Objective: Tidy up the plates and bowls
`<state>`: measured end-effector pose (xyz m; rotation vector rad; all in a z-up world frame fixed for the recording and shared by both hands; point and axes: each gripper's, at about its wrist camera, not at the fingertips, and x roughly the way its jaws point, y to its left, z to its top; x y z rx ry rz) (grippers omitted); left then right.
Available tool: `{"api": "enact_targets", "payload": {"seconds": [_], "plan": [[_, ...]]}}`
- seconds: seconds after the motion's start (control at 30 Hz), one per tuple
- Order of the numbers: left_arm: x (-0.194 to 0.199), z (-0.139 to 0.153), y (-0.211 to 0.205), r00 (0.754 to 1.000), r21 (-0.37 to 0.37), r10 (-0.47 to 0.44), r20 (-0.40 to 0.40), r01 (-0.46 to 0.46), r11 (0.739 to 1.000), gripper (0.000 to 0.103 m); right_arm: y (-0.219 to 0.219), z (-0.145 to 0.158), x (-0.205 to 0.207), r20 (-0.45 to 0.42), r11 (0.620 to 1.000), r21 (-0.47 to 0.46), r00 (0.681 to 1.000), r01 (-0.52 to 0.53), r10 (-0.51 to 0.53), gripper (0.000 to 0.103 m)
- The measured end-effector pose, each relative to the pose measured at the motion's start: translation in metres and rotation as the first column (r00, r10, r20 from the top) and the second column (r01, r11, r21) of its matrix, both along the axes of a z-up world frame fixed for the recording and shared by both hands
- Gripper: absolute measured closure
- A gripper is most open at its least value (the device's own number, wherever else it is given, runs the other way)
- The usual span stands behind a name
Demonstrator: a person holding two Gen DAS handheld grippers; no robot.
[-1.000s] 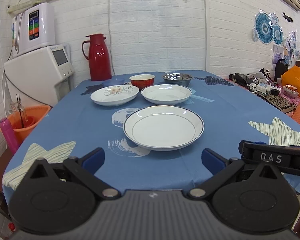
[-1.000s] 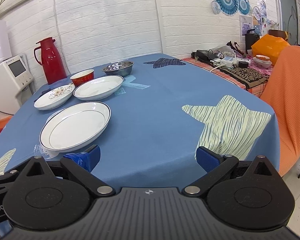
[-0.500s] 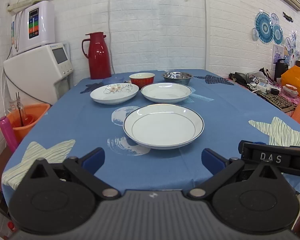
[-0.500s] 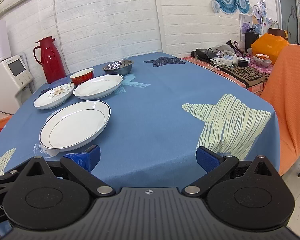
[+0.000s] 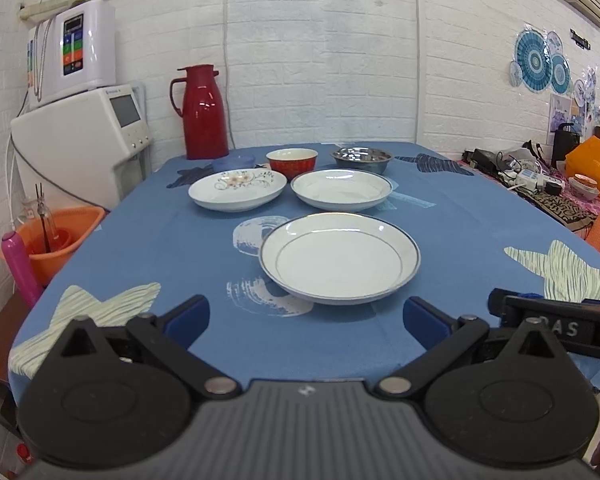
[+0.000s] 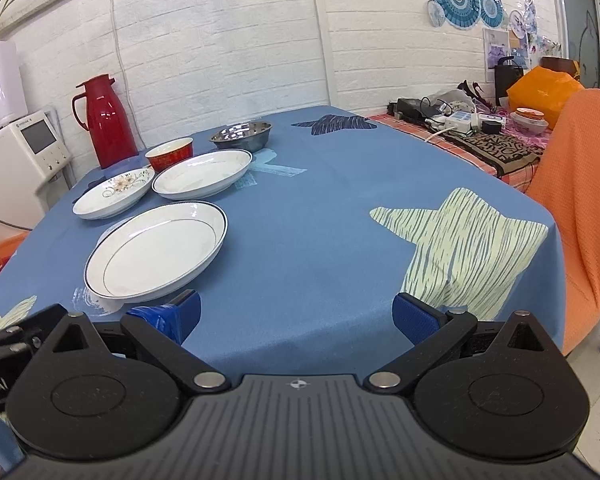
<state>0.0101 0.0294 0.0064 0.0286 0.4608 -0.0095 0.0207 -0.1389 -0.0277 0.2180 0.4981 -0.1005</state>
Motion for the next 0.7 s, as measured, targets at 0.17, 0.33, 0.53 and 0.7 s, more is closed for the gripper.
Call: {"api": "enact_targets", "payload": {"seconds": [0.17, 0.33, 0.53, 0.7], "plan": [[0.026, 0.011, 0.051, 0.998, -0.039, 0.046, -0.04, -0.048, 0.998, 0.0, 0.003, 0.011, 0.023, 0.03, 1.0, -0.016, 0.999, -0.014, 0.014, 0.013], [0.083, 0.016, 0.082, 0.986, -0.1, -0.026, -0.167, 0.009, 0.995, 0.0, 0.02, 0.023, 0.096, -0.059, 0.988, -0.079, 0.99, -0.13, 0.126, 0.013], [0.158, -0.001, 0.075, 0.939, -0.089, -0.106, -0.326, 0.081, 0.993, 0.0, 0.037, 0.015, 0.181, -0.267, 0.966, -0.07, 0.937, -0.25, 0.223, 0.015], [0.207, -0.021, 0.083, 0.874, -0.215, -0.177, -0.453, 0.086, 0.973, 0.0, 0.048, -0.003, 0.216, -0.431, 0.957, -0.039, 0.869, -0.286, 0.242, 0.016]]}}
